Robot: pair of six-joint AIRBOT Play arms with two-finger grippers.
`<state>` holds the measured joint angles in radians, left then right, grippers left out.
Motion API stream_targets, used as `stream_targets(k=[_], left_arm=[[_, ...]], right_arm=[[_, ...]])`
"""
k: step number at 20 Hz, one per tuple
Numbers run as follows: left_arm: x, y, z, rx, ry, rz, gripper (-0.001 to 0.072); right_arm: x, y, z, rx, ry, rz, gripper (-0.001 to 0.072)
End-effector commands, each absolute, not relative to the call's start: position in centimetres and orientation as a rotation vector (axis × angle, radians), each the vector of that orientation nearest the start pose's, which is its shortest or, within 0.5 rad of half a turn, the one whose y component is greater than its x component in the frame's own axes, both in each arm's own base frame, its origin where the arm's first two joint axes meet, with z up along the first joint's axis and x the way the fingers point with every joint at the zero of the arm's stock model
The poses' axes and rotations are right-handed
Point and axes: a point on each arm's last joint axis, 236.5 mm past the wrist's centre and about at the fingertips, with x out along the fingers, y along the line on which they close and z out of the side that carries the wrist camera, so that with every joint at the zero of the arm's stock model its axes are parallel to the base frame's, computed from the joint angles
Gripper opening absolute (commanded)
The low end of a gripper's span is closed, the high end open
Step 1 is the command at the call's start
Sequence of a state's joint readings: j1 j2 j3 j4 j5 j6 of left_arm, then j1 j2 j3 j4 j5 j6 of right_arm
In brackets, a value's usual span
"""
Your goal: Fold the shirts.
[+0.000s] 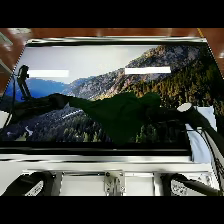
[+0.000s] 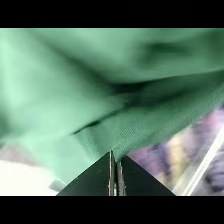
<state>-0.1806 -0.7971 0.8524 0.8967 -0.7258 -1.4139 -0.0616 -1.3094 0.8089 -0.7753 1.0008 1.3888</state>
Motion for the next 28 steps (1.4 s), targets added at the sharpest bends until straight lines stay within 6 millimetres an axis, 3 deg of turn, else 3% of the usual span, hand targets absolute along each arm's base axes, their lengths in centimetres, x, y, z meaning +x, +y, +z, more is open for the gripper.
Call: stream_targets(k=[1, 3, 4, 5, 7, 9, 11, 14, 17, 19, 21, 23, 25, 28], left_arm=[[35.5, -12.7, 19.9, -0.323, 0.597, -0.443, 0.003], [35.7, -8.3, 27.9, -0.277, 0.449, -0.359, 0.003], [35.0, -6.0, 33.1, -0.251, 0.34, -0.307, 0.003], [33.8, -4.1, 38.0, -0.221, 0.235, -0.258, 0.0031], [29.7, -1.8, 46.7, -0.178, 0.041, -0.167, 0.0031], [25.6, -2.3, 51.5, -0.114, -0.071, -0.138, 0.003], [22.7, -3.7, 53.0, -0.075, -0.11, -0.152, 0.003], [19.4, -4.8, 53.4, -0.033, -0.135, -0.142, 0.0031], [17.2, -4.4, 52.9, 0.021, -0.129, -0.081, 0.0031], [16.9, -3.5, 50.2, 0.049, -0.02, -0.034, 0.003], [17.7, -2.7, 46.3, 0.022, 0.145, -0.022, 0.0031], [19.4, -2.0, 42.1, -0.013, 0.281, -0.029, 0.0031], [22.2, -0.9, 37.3, -0.071, 0.409, -0.033, 0.0031], [27.5, 1.4, 27.6, -0.191, 0.615, -0.024, 0.003]], right_arm=[[34.6, 11.0, 8.5, 0.589, 1.1, 0.482, 0.0062], [34.6, 7.0, 20.1, 0.43, 0.774, 0.408, 0.0062], [33.8, 4.3, 27.0, 0.338, 0.564, 0.312, 0.0062], [31.9, 2.2, 33.5, 0.254, 0.373, 0.219, 0.0062], [26.8, 0.7, 42.8, 0.146, 0.11, 0.087, 0.0061], [23.4, 1.7, 46.9, 0.125, -0.004, 0.067, 0.0062], [21.6, 3.1, 49.0, 0.121, -0.06, 0.094, 0.0062], [20.8, 3.5, 50.1, 0.125, -0.086, 0.097, 0.0062], [20.6, 3.6, 50.1, 0.128, -0.084, 0.096, 0.0062], [20.7, 3.3, 50.0, 0.125, -0.081, 0.084, 0.0062], [21.3, 2.3, 48.9, 0.115, -0.036, 0.049, 0.0062], [23.2, 0.8, 44.8, 0.135, 0.14, 0.021, 0.0062], [25.7, -0.5, 38.4, 0.216, 0.386, 0.019, 0.0062], [31.5, -3.4, 29.2, 0.356, 0.624, 0.013, 0.0062]])
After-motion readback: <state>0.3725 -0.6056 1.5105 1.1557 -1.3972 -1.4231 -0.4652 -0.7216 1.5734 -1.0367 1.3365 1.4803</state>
